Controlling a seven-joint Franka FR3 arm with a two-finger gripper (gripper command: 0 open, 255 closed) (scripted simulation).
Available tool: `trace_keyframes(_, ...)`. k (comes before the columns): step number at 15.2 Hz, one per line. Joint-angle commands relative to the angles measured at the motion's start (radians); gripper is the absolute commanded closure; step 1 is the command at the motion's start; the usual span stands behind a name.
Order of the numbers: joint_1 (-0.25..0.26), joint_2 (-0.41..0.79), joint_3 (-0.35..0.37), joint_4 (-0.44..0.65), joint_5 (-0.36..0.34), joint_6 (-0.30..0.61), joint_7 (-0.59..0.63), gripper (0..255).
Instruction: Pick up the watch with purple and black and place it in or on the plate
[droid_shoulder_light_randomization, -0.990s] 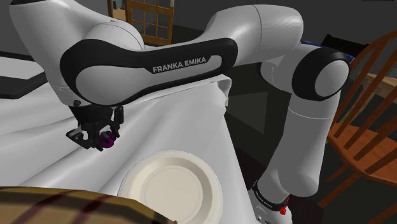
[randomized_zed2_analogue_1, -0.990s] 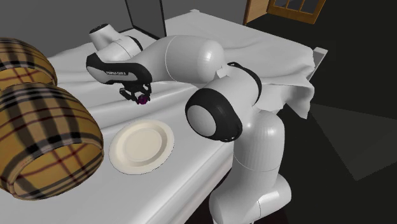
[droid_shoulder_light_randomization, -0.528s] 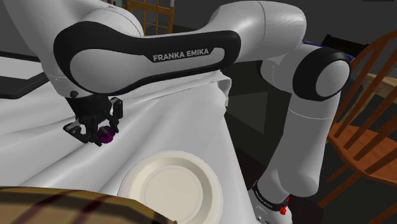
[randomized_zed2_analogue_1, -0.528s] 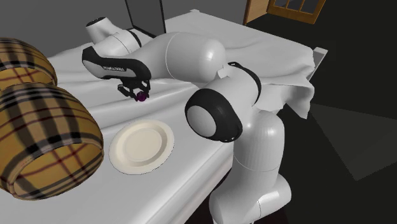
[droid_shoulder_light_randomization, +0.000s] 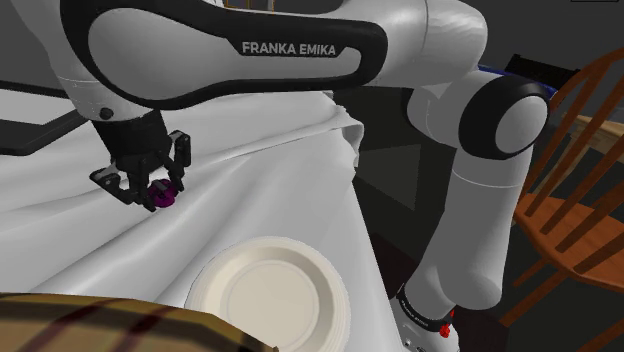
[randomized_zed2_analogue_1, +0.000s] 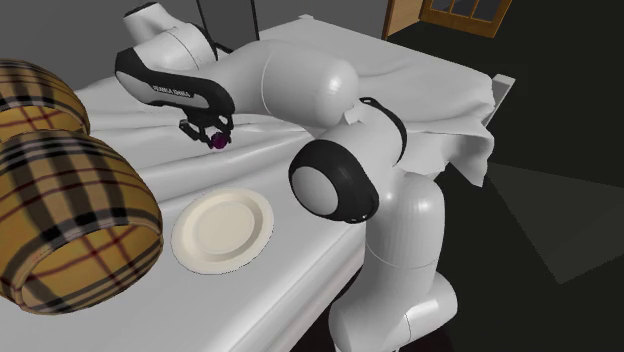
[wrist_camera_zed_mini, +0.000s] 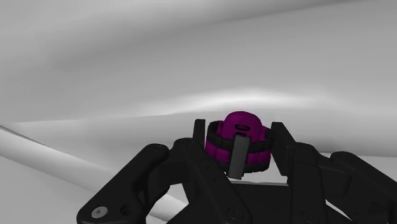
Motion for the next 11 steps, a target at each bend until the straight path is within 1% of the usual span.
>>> trace_keyframes(1,0.005,0.001,0.001,0.030,-0.001,-0.030,-0.002,255)
trace_keyframes(4,0.015,0.010,0.002,0.078,-0.006,-0.068,-0.005,255)
trace_keyframes(8,-0.032,-0.165,0.027,-0.130,0.094,-0.008,0.003,255)
trace_keyframes(11,-0.045,-0.290,0.034,-0.256,0.170,0.020,0.000,255)
